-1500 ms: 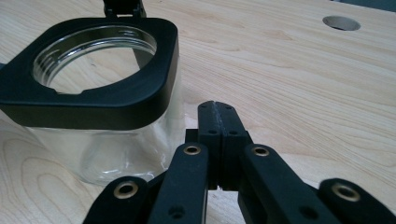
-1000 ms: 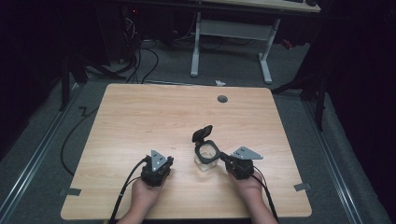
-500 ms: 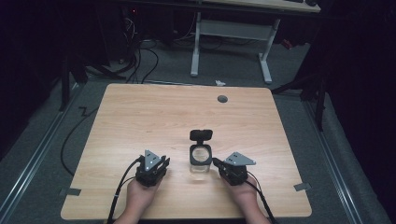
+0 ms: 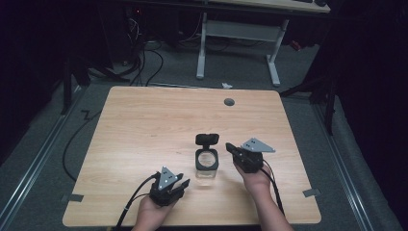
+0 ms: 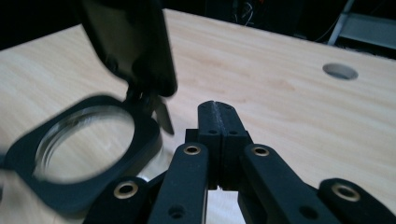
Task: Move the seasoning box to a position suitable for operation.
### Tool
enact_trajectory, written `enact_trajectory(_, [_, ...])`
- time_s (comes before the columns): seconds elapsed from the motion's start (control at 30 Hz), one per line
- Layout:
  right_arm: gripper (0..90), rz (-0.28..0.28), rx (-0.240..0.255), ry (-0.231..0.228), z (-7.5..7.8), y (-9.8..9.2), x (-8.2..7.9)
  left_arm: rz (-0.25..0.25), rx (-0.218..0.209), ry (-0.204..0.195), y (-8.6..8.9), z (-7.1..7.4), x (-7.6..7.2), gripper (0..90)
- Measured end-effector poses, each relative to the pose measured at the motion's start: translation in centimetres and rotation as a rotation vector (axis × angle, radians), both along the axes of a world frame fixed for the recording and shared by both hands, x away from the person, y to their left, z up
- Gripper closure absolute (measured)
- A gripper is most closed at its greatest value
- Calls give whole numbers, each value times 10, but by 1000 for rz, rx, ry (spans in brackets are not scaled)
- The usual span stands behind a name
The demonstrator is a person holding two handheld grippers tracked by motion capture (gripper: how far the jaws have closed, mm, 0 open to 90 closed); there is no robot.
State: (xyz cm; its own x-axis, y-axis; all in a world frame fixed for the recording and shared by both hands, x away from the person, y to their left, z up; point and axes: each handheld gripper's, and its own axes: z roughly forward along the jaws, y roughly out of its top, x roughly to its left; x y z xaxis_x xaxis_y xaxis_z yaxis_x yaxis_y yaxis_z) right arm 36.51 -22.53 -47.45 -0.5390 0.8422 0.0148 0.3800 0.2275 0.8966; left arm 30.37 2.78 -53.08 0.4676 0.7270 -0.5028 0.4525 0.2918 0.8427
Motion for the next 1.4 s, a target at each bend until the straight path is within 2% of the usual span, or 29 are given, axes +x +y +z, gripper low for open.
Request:
enact_trajectory(0.03, [900, 1, 3, -4, 3, 1, 4, -33, -6, -5, -7, 0, -4, 729])
enact_trajectory(0.1, [900, 0, 10, -13, 8, 3, 11, -57, -4, -7, -15, 0, -6, 814])
enact_trajectory(0.2, [900, -4, 16, -20, 16, 6, 22, -79, -15, -5, -22, 1, -6, 875])
enact_trajectory(0.27, [900, -1, 17, -26, 20, 9, 28, -94, -8, -10, -34, 0, -6, 878])
enact_trajectory(0.4, [900, 9, 24, -35, 25, 17, 34, -88, 0, -17, -44, -1, -2, 879])
enact_trajectory(0.53, [900, 19, 29, -38, 26, 21, 36, -84, 8, -26, -48, -2, 1, 884])
enact_trajectory(0.73, [900, 25, 52, -44, 29, 21, 37, -80, 17, -18, -51, -3, 2, 885])
enact_trajectory(1.1, [900, 59, 44, -61, 33, 25, 27, -79, 31, -20, -54, -5, 4, 885])
enact_trajectory(1.2, [900, 69, 26, -67, 32, 26, 21, -78, 31, -20, -54, -5, 4, 884])
enact_trajectory(1.4, [900, 105, 10, -57, 18, 30, -4, -77, 27, -20, -53, -5, 4, 881])
